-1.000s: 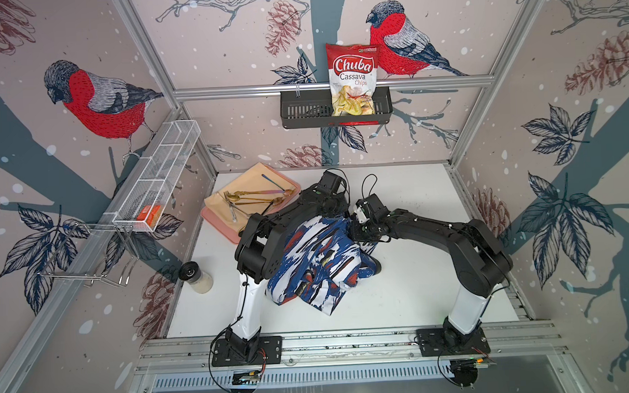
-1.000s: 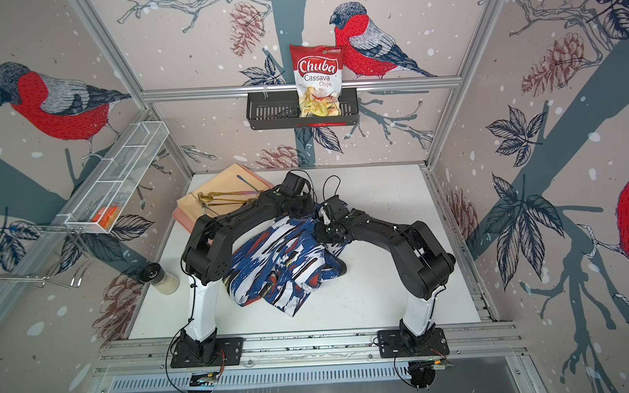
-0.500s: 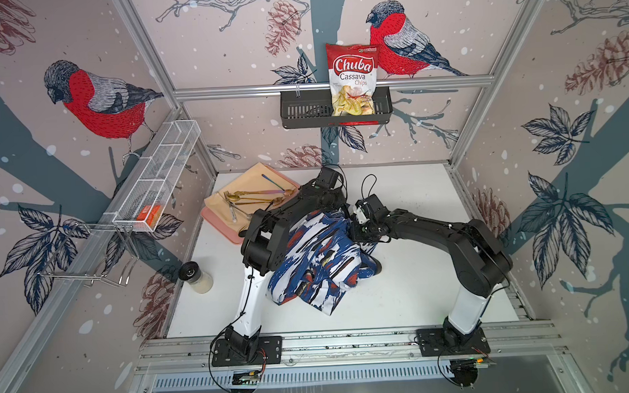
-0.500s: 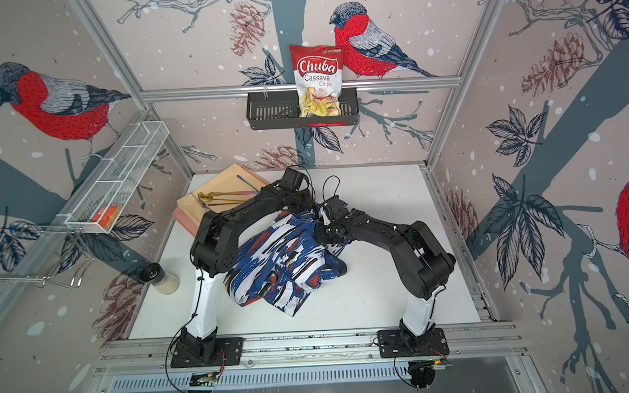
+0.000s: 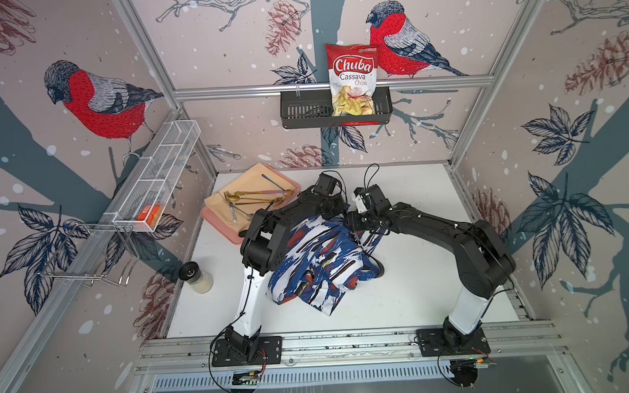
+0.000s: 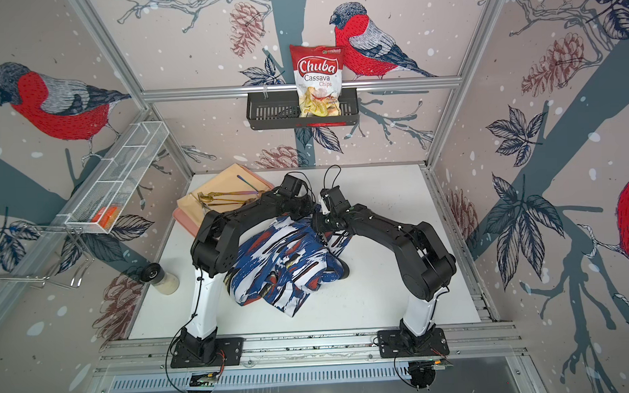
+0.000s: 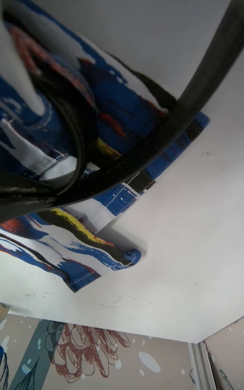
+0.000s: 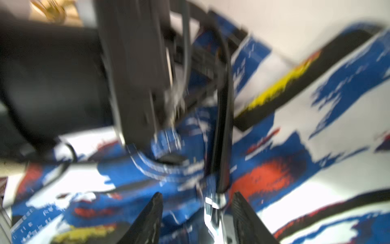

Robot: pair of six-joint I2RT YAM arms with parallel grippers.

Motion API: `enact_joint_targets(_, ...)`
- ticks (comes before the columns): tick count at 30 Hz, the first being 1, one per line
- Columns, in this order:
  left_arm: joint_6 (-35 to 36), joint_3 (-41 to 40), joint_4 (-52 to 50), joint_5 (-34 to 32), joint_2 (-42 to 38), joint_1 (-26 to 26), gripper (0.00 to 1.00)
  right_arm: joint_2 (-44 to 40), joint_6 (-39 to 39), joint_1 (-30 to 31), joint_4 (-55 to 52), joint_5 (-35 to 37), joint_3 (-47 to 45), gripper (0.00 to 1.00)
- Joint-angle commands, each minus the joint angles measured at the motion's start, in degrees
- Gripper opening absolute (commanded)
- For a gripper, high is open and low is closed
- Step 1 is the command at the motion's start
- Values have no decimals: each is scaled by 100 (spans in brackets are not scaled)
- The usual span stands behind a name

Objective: Remove the belt from the trousers
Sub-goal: Adjust the trousers at the center of the board.

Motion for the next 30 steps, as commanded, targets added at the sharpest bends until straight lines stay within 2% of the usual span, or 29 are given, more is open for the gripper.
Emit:
enact_joint_targets(1,26,-38,-162,240,-82,18,0,39,-343,-55,127,170,196,59)
enact_joint_targets(5,60,-39,-192,295,-95,57,0,264,-514,-107,-194,229,501,60)
enact_joint_targets(9,87,-21,-177,303,-43,116,0,466,-485,-67,-509,-56,625,55)
enact_joint_targets(13,103,2,-146,357,49,191,0,483,-366,79,-652,-13,522,52)
enact_joint_targets(21,152,11,-129,296,110,307,0,380,-357,112,-867,178,315,52)
enact_joint_targets(25,18,1,270,352,70,438,0,261,-396,47,-953,500,267,53)
enact_joint_targets(30,64,408,117,297,178,468,0,297,-374,-184,-818,162,84,51)
